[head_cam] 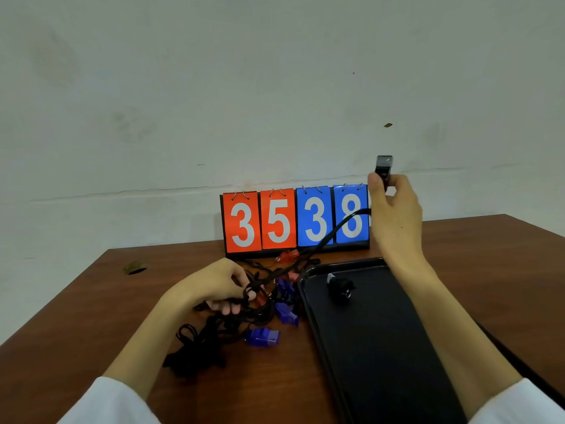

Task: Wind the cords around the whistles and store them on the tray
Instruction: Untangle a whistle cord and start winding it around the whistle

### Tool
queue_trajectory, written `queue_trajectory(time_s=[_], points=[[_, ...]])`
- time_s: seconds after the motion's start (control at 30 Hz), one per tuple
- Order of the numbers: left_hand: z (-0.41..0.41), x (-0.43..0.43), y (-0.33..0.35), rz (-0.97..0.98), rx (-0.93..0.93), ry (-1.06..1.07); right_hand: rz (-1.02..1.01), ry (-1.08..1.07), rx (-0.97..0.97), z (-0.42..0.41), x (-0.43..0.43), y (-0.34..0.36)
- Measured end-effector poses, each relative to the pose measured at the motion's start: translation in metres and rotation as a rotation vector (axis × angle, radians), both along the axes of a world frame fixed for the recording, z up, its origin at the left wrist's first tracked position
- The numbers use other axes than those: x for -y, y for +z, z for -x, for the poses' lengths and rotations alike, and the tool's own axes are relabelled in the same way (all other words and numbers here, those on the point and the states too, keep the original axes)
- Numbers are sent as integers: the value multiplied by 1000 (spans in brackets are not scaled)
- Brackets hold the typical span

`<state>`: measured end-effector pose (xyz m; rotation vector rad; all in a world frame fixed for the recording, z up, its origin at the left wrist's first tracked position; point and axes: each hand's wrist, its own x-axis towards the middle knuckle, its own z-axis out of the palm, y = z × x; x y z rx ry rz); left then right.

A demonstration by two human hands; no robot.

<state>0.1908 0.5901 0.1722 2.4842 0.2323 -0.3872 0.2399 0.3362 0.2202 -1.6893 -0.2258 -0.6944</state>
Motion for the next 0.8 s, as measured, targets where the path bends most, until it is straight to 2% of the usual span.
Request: queue_trajectory(time_s=[0.17, 0.3, 0.37, 0.43, 0.5, 0.53, 0.57, 0.7, 0.8], points=[[-3, 6, -4, -116, 29, -3, -88, -28, 65, 11, 2, 9], [-6, 12, -10, -99, 317, -18, 10, 323, -56, 23, -11, 12], [-5, 26, -4, 128, 500, 26, 1, 489, -112, 30, -25, 13], [0, 42, 8, 548, 589, 107, 15, 551, -146, 34, -37, 11], [9, 55, 21, 950, 561, 113, 32, 599, -170, 36, -45, 5], [14, 61, 26, 1080, 521, 89, 19, 624, -183, 37, -48, 2], [17, 65, 27, 1144, 486, 60, -15, 642, -202, 38, -50, -1], [23, 77, 25, 1184, 388, 3, -136, 585, -239, 39, -50, -4], [27, 76, 27, 1127, 284, -41, -160, 501, -249, 34, -48, -6]])
